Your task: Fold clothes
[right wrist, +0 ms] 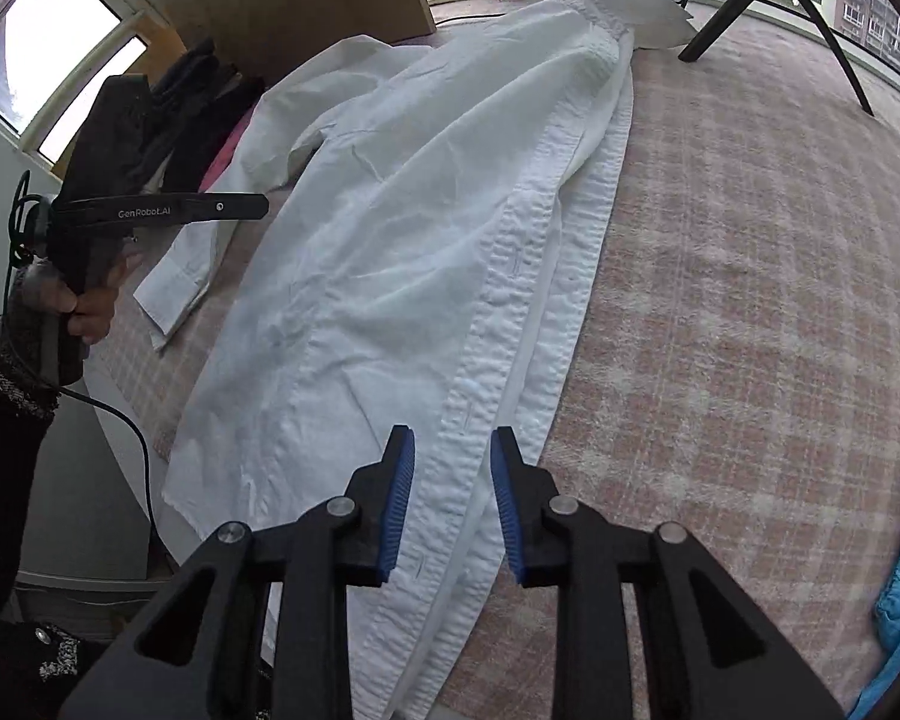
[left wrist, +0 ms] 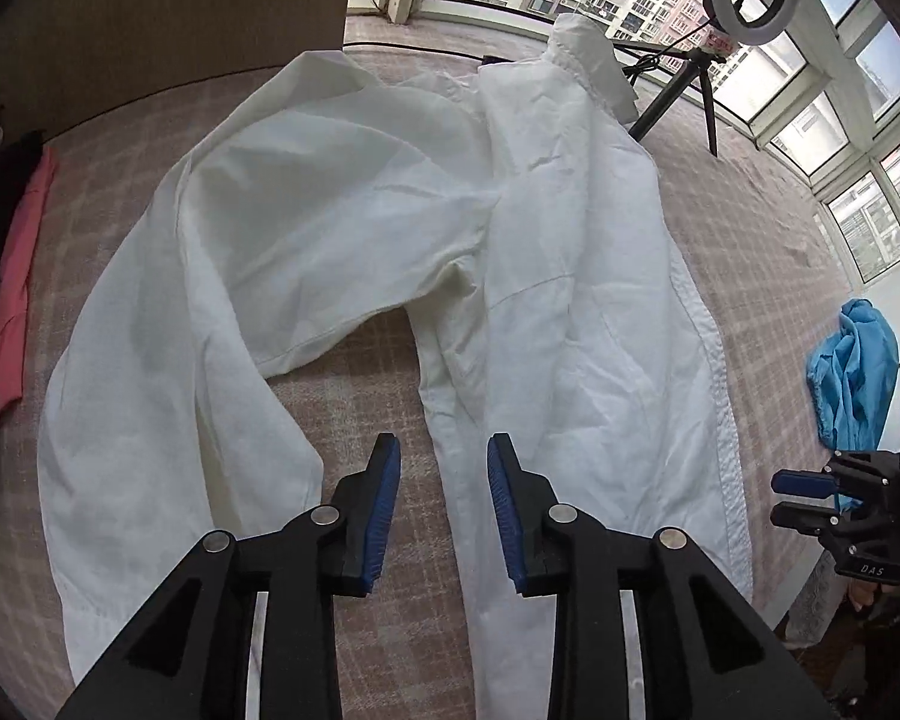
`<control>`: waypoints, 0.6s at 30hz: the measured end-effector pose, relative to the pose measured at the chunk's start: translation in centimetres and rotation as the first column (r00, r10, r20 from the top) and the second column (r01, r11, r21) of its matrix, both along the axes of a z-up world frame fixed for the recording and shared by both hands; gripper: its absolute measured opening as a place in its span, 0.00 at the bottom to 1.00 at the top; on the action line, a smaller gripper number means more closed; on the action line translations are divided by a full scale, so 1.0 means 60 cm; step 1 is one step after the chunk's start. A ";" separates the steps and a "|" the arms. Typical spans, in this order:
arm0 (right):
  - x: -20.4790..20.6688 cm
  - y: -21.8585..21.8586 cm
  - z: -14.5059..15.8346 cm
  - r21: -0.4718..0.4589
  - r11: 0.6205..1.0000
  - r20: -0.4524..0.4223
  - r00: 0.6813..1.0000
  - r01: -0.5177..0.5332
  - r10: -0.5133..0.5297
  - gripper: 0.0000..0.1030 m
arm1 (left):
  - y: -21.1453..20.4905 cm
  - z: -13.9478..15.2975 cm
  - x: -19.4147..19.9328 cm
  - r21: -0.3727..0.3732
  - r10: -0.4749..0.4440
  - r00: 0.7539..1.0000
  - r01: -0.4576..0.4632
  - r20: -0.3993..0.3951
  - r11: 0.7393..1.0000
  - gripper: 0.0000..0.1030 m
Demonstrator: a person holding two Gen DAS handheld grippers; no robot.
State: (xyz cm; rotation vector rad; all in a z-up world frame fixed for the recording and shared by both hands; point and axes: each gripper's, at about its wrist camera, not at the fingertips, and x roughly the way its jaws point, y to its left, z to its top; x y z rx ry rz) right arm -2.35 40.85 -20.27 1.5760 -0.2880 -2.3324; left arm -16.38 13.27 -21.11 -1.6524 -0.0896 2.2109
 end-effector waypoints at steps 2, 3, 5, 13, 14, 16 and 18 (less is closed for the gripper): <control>-0.032 -0.010 -0.002 -0.014 0.999 -0.023 0.999 -0.029 0.029 0.26 | 0.008 -0.014 -0.038 -0.010 0.045 0.999 -0.044 0.020 0.999 0.40; -0.043 -0.015 -0.010 -0.017 0.999 -0.011 0.999 -0.046 0.046 0.26 | 0.009 -0.020 -0.054 -0.005 0.068 0.997 -0.068 0.033 0.998 0.40; -0.061 -0.026 -0.027 -0.015 0.997 0.014 0.997 -0.080 0.080 0.26 | 0.006 -0.026 -0.079 0.017 0.112 0.993 -0.113 0.045 0.993 0.40; -0.046 -0.048 -0.061 0.131 0.970 0.034 0.979 -0.205 0.202 0.22 | -0.059 -0.011 -0.120 0.023 0.261 0.965 -0.261 -0.029 0.965 0.03; -0.046 -0.047 -0.061 0.133 0.969 0.035 0.978 -0.206 0.204 0.22 | -0.069 -0.008 -0.123 0.019 0.276 0.960 -0.275 -0.041 0.961 0.03; -0.051 -0.036 -0.056 0.090 0.978 0.046 0.981 -0.190 0.186 0.22 | -0.087 -0.003 -0.131 0.011 0.303 0.951 -0.303 -0.067 0.953 0.00; -0.056 -0.025 -0.051 0.048 0.984 0.058 0.984 -0.172 0.169 0.22 | -0.099 -0.003 -0.137 0.050 0.309 0.950 -0.307 -0.037 0.950 0.00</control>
